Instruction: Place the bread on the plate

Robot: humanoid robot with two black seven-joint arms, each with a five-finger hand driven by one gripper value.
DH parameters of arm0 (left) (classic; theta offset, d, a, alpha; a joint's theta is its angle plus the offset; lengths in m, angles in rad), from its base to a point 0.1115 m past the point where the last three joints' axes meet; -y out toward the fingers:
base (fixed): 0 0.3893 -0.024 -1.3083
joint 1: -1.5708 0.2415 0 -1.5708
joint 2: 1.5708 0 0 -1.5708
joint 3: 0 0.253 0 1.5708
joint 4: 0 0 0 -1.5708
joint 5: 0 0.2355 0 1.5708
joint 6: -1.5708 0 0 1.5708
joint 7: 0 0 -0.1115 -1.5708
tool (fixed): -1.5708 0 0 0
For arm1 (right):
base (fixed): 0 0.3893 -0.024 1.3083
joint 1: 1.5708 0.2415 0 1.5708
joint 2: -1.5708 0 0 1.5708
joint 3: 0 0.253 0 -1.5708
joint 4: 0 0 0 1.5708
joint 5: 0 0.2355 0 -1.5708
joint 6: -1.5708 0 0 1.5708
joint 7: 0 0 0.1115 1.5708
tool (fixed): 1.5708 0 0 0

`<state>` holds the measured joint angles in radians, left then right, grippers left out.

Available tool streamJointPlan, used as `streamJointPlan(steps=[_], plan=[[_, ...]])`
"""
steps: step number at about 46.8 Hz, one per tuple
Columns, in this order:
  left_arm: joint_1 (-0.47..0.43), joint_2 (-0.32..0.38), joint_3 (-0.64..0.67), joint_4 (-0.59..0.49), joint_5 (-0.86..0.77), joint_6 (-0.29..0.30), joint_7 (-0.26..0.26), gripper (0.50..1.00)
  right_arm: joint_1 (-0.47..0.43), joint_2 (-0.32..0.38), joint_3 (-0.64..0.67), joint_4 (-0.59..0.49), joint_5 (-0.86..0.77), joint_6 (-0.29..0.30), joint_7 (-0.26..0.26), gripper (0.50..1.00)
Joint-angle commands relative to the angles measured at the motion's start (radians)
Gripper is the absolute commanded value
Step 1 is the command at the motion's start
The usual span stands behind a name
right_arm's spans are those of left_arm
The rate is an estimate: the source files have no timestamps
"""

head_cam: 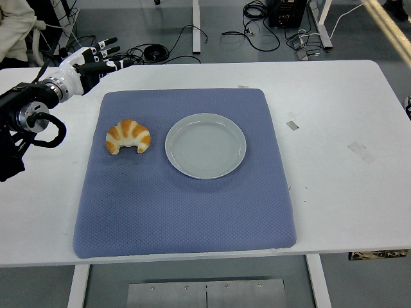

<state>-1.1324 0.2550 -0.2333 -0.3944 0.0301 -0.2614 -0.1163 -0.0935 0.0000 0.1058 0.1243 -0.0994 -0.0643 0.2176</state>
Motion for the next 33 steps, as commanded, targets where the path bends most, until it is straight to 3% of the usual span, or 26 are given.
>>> streamJointPlan(steps=[1,15,24,33], plan=[[-0.043,0.006,0.086,0.000,0.002,0.002,0.004,0.983,0.000,0.000,0.000,0.000,0.000,0.000,0.000,1.000],[-0.096,0.066,0.207,-0.106,0.169,-0.004,0.026,0.983,0.000,0.000,0.000,0.000,0.001,0.000,0.000,1.000],[-0.125,0.073,0.236,-0.138,0.300,-0.002,0.116,0.983,0.000,0.000,0.000,0.000,0.000,0.000,0.000,1.000],[-0.144,0.076,0.275,-0.267,0.450,0.004,0.230,0.983,0.000,0.000,0.000,0.000,0.000,0.000,0.000,1.000]])
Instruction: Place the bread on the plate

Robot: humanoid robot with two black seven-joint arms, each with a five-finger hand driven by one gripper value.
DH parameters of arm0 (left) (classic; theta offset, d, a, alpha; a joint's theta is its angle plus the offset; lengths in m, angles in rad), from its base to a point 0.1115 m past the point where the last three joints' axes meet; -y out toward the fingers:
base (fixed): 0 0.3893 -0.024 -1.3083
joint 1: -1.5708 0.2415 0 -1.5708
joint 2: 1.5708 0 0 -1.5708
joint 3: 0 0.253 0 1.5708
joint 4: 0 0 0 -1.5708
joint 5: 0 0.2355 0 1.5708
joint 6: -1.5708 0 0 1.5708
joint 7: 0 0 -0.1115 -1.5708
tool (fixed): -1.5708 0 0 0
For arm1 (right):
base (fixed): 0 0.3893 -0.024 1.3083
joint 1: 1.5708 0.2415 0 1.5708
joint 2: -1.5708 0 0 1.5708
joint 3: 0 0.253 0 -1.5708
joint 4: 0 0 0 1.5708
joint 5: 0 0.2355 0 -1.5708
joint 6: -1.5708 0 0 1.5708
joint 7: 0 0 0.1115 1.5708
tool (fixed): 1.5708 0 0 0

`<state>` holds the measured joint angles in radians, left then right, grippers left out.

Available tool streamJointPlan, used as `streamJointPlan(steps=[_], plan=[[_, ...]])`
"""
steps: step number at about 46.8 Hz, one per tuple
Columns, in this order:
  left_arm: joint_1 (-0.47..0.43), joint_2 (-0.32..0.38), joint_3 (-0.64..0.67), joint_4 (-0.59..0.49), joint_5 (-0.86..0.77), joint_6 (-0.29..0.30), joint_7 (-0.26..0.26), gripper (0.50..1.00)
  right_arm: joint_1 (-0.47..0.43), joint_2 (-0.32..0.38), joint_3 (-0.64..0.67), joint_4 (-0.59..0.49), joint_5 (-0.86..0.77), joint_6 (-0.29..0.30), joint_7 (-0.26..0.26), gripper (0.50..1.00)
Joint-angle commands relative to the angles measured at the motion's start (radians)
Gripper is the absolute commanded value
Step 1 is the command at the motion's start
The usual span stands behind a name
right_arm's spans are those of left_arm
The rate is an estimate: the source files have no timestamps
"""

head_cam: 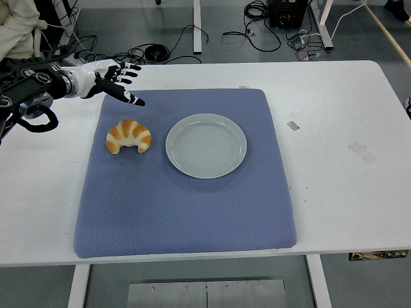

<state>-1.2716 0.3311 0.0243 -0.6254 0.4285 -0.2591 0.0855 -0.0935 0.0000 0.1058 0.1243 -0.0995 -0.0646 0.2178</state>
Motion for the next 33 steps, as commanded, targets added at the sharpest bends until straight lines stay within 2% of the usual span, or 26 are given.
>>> streamJointPlan(steps=[1,8,23,27,33], plan=[[-0.006,0.002,0.017,-0.042,0.068,0.001,0.033,0.983,0.000,0.000,0.000,0.000,0.001,0.000,0.000,1.000],[-0.035,0.005,0.022,-0.047,0.107,0.000,0.051,0.983,0.000,0.000,0.000,0.000,0.000,0.000,0.000,1.000],[-0.075,0.094,0.000,-0.102,0.187,-0.020,0.065,0.987,0.000,0.000,0.000,0.000,0.000,0.000,0.000,1.000],[-0.069,0.120,-0.023,-0.140,0.185,-0.046,0.063,0.990,0.000,0.000,0.000,0.000,0.001,0.000,0.000,1.000],[-0.057,0.143,-0.105,-0.146,0.171,-0.137,0.060,0.992,0.000,0.000,0.000,0.000,0.000,0.000,0.000,1.000]])
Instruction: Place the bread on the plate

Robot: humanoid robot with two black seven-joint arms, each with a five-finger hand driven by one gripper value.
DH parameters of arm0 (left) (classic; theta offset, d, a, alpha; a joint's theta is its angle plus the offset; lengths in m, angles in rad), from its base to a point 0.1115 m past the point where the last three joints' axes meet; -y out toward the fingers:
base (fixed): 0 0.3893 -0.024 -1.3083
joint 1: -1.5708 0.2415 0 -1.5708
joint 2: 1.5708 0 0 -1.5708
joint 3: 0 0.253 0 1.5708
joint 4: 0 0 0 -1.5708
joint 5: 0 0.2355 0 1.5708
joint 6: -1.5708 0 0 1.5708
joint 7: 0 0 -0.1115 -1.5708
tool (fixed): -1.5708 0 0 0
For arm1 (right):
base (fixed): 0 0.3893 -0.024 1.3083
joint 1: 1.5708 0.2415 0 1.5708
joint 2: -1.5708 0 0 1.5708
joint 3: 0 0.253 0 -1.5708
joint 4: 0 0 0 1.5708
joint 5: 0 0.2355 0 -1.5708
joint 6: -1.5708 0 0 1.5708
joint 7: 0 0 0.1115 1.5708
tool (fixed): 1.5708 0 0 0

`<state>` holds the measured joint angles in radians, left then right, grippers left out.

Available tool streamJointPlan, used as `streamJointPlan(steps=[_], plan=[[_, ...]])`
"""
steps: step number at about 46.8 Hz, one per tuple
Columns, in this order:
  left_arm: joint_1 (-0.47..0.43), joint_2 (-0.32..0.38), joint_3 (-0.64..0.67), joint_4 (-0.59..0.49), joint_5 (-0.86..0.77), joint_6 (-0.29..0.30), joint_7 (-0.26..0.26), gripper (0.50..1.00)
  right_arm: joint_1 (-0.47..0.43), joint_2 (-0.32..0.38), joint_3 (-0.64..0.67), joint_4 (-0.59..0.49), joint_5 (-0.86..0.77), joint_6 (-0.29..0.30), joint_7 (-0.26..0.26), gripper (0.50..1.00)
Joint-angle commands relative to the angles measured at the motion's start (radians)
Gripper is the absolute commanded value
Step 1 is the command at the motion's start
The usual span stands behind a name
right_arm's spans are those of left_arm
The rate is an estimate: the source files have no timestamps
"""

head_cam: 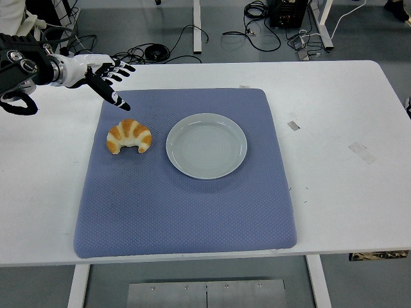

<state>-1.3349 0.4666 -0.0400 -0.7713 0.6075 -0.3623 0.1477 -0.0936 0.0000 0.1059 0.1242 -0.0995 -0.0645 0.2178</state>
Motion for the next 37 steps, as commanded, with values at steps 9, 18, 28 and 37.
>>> streamJointPlan(steps=[9,18,28,37], plan=[[0.082,0.003,-0.132,0.000,-0.009,-0.046,0.000,0.992,0.000,0.000,0.000,0.000,0.000,0.000,0.000,1.000],[0.088,0.036,-0.129,-0.051,-0.005,-0.047,0.000,0.992,0.000,0.000,0.000,0.000,0.000,0.000,0.000,1.000],[0.118,0.093,-0.138,-0.131,-0.006,-0.047,0.000,0.992,0.000,0.000,0.000,0.000,0.000,0.000,0.000,1.000],[0.138,0.132,-0.141,-0.126,-0.012,-0.046,-0.007,0.992,0.000,0.000,0.000,0.000,0.000,0.000,0.000,1.000]])
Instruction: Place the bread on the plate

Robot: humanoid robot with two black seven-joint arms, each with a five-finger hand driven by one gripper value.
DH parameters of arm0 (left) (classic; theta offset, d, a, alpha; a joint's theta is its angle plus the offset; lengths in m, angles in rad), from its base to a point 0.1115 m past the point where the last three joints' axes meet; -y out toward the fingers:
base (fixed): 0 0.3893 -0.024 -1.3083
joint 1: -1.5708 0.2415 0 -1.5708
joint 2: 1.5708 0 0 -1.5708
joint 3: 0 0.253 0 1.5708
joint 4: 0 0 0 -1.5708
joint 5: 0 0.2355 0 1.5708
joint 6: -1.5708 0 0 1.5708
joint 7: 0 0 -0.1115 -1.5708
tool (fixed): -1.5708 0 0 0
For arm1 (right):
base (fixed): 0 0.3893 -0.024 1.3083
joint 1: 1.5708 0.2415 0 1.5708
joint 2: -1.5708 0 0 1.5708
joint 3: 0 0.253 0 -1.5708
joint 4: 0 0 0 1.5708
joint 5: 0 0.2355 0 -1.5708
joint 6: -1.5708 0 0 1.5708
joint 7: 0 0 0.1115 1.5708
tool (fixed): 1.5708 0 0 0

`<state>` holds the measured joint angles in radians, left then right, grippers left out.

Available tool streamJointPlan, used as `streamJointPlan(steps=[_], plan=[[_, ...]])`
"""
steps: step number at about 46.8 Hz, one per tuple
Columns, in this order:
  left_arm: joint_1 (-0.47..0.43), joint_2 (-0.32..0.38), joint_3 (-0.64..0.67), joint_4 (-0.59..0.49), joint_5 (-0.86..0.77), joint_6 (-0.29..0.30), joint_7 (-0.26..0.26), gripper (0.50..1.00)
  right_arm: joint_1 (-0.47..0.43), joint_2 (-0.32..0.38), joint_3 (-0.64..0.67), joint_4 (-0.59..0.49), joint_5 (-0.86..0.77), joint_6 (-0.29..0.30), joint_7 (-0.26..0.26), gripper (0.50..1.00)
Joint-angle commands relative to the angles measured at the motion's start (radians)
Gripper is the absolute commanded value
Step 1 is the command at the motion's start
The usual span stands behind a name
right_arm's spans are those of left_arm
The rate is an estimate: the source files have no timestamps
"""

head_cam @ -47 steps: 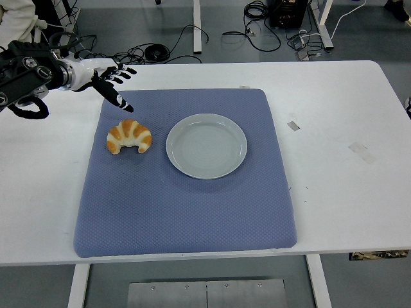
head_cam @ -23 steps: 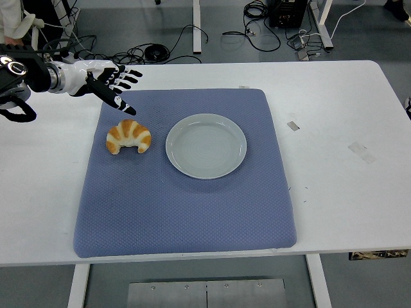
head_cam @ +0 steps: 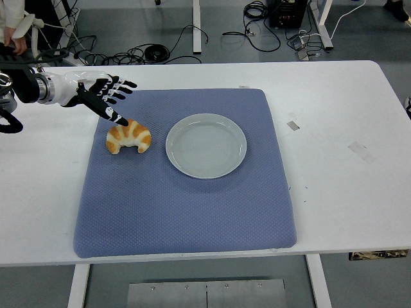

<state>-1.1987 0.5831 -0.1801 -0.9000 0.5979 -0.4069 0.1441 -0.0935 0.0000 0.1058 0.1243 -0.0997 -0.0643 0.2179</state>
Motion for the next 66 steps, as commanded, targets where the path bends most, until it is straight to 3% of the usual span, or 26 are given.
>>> streamJointPlan(steps=[1,32,44,58,66], plan=[[0.002,0.020,-0.001,0.004,-0.004,-0.001,-0.005,0.992,0.000,0.000,0.000,0.000,0.000,0.000,0.000,1.000],[0.042,0.015,-0.038,0.012,-0.058,0.025,-0.009,0.992,0.000,0.000,0.000,0.000,0.000,0.000,0.000,1.000],[0.042,0.017,-0.041,0.010,-0.056,0.011,-0.003,0.992,0.000,0.000,0.000,0.000,0.000,0.000,0.000,1.000],[0.042,0.018,-0.022,-0.002,-0.043,-0.049,0.022,0.992,0.000,0.000,0.000,0.000,0.000,0.000,0.000,1.000],[0.001,0.027,-0.019,0.004,-0.039,-0.049,0.023,0.992,0.000,0.000,0.000,0.000,0.000,0.000,0.000,1.000]])
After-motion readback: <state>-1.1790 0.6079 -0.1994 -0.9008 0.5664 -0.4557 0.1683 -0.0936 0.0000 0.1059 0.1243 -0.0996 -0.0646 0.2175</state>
